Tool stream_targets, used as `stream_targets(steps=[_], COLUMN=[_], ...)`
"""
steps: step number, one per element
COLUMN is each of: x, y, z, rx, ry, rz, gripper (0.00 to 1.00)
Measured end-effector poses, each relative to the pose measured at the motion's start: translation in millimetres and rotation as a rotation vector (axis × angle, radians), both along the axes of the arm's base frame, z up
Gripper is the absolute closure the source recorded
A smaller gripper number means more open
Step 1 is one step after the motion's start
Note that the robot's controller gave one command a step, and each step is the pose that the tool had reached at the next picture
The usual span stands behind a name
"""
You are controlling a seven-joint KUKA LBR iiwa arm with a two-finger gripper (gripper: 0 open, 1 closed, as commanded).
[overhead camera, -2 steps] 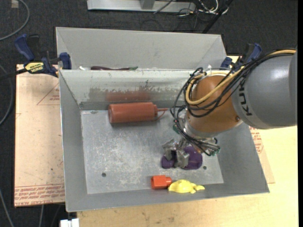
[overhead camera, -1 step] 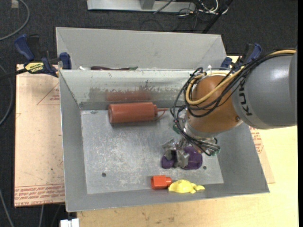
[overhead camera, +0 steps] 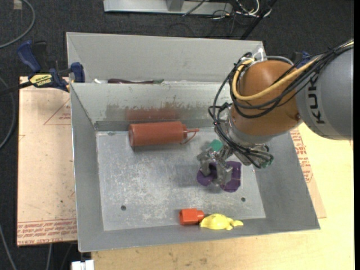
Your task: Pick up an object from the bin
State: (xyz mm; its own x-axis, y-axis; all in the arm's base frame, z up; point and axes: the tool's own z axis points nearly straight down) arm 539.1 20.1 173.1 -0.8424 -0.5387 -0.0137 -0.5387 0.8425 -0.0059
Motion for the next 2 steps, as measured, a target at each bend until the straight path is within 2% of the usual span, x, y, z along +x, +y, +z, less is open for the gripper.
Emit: stream_targets(steps=[1, 2], x=[0.0, 10.8], y=[0, -16], z=[0, 190], rx=[0.0, 0.0], ry=[0.0, -0.001], rz=[0.0, 0.038], gripper=[1.0, 1.0])
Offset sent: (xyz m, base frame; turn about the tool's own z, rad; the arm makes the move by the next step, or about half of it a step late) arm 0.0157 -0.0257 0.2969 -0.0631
